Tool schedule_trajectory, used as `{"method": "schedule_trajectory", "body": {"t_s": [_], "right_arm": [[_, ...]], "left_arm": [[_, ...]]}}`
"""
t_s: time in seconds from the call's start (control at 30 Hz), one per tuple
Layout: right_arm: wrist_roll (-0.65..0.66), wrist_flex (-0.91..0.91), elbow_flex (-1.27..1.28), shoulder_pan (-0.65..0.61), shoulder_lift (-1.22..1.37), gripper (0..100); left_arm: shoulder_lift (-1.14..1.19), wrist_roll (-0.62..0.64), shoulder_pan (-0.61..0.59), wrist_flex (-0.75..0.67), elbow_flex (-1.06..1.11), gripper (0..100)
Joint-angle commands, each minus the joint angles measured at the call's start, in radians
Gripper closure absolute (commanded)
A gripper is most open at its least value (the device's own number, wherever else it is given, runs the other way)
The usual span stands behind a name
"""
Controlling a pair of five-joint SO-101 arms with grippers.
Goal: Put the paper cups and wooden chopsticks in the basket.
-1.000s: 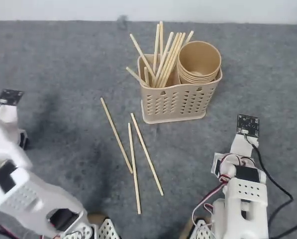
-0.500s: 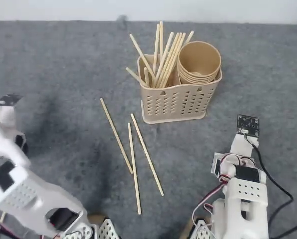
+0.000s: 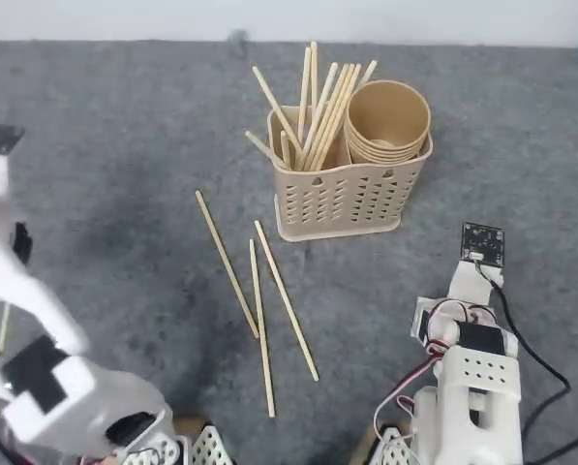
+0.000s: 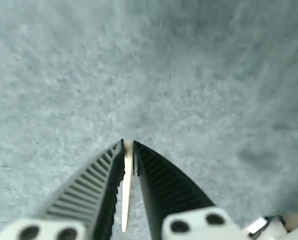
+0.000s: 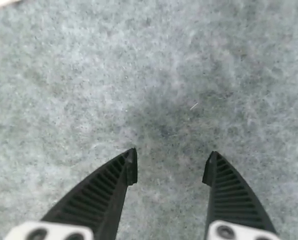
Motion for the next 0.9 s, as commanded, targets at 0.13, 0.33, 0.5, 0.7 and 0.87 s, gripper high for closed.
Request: {"method": "schedule_trajectory", "body": {"t_s": [0.13, 0.33, 0.5, 0.7, 0.87], "right_arm": [[0.008, -0.012, -0.006, -0.005, -0.019, 77.2], [0.008, -0.013, -0.006, -0.005, -0.019, 77.2], [0.008, -0.013, -0.006, -0.005, -0.019, 77.2], [0.008, -0.013, -0.006, -0.005, -0.019, 77.2], [0.008, -0.015, -0.006, -0.005, -0.019, 77.2]], "left_arm": [[-0.25, 0.196, 0.186, 0.003, -0.05, 99], [-0.477, 0.399, 0.376, 0.003, -0.171, 99], [-0.574, 0.601, 0.548, -0.003, -0.3, 99], [-0.577, 0.901, 0.692, -0.127, -0.414, 99], [-0.583, 1.074, 0.862, -0.307, -0.423, 99]]}}
